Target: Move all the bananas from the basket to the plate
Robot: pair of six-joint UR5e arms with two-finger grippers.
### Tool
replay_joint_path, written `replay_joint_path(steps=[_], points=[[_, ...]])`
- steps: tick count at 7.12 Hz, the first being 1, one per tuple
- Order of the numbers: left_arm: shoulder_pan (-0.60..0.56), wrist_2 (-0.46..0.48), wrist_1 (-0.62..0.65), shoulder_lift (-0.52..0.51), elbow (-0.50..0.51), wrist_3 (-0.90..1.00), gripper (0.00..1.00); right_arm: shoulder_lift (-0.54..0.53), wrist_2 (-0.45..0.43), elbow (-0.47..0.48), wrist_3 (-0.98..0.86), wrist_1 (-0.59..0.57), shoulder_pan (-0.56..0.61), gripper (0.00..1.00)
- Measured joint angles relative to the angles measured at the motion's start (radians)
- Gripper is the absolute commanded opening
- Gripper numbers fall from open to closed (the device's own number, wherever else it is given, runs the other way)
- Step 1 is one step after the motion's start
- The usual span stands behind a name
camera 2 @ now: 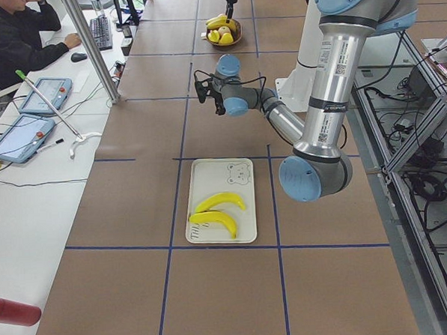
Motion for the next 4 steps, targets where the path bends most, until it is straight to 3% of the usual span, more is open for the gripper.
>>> replay_joint_path(steps=[2,4], points=[[0.001,0.001,0.000,-0.002,0.002,0.000,0.99,0.004,-0.009,-0.010,-0.003,-0.019,-0.005,0.84],[0.001,0.002,0.000,-0.002,0.003,0.000,0.99,0.007,-0.011,-0.018,-0.004,-0.021,-0.020,0.69]])
